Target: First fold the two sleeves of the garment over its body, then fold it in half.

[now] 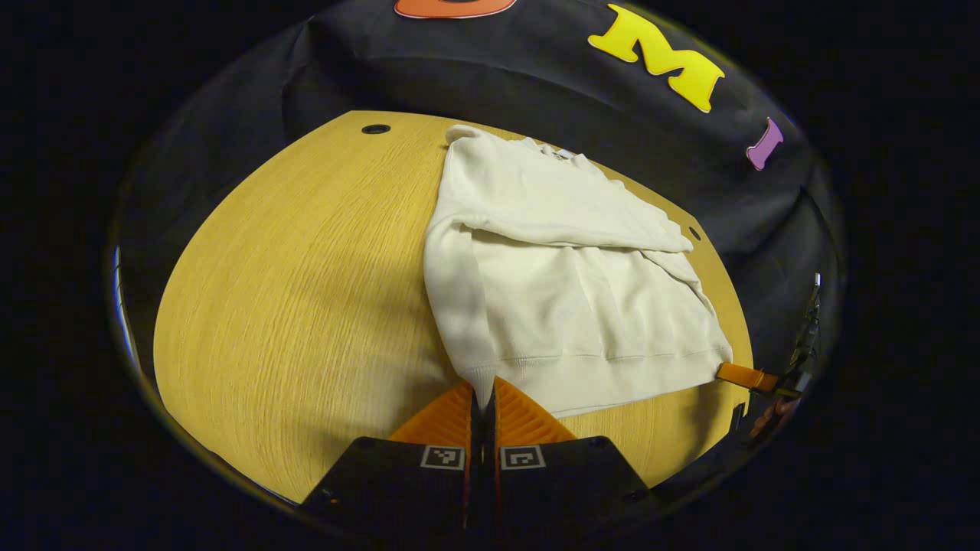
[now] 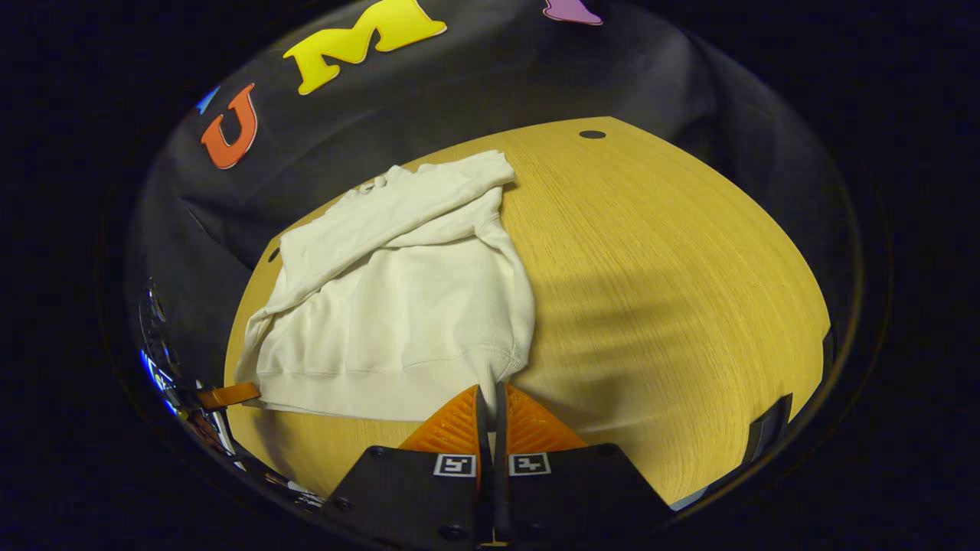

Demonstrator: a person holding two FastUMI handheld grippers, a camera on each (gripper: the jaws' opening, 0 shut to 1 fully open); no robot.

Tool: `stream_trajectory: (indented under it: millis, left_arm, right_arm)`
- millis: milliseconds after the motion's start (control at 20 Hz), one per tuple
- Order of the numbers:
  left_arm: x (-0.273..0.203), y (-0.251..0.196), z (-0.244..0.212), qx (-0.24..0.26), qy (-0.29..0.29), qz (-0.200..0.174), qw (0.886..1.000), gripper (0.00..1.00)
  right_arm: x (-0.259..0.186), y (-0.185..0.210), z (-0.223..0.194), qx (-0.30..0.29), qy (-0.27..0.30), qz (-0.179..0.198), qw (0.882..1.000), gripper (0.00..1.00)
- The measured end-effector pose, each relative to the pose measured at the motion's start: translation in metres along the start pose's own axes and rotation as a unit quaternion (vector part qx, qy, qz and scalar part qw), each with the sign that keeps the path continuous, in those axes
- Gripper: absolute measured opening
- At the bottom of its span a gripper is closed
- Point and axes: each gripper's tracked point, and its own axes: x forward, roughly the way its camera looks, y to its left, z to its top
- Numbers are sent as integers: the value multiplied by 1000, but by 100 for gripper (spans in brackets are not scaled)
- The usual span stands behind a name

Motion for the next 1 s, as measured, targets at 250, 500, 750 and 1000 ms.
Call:
stream_trajectory:
  millis: [250, 500, 750, 1000]
  left_arm:
    - [-21, -3, 32, 54, -30, 12, 998, 3]
    - [-46, -17, 97, 127, -86, 26, 988, 3]
    - [-53, -40, 174, 172, -131, 32, 976, 3]
    - [-39, -52, 235, 167, -143, 52, 974, 3]
  right_arm:
    - [-19, 17, 46, 4, -55, 34, 998, 1]
    - [-41, 45, 119, 11, -119, 76, 990, 0]
    - [-47, 66, 189, 2, -163, 108, 981, 0]
    - [-32, 78, 237, -29, -174, 115, 978, 1]
